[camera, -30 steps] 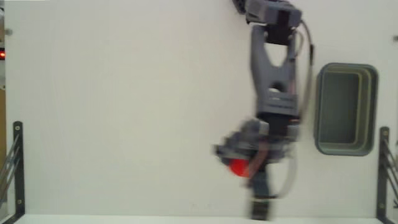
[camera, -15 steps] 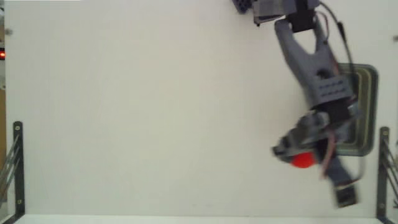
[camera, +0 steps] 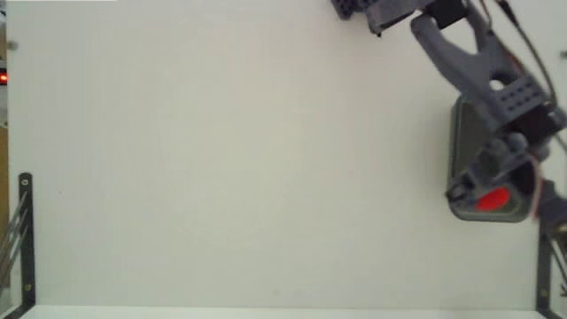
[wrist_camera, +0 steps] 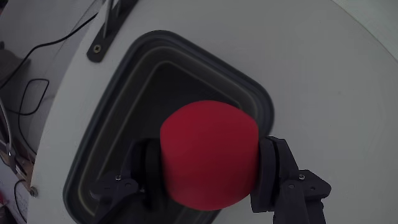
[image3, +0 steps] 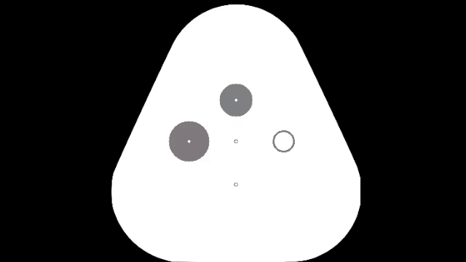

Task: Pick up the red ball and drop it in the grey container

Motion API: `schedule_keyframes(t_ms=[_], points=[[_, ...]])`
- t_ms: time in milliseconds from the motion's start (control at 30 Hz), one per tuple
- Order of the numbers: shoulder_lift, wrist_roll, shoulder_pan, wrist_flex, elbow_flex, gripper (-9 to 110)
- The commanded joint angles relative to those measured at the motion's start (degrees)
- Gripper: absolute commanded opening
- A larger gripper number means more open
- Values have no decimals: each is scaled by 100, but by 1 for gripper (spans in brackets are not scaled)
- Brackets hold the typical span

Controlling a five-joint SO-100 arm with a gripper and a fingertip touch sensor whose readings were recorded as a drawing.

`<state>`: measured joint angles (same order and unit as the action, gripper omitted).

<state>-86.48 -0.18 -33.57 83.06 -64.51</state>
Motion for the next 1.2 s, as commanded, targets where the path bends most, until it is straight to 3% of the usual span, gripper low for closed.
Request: schedule_keyframes(t_ms=[0, 1067, 1100, 1167], points=[[-613, 18, -232, -119, -73, 71], [-662, 18, -383, -136, -139, 71], [-662, 18, -383, -136, -139, 110], [-662, 18, -383, -136, -139, 110]])
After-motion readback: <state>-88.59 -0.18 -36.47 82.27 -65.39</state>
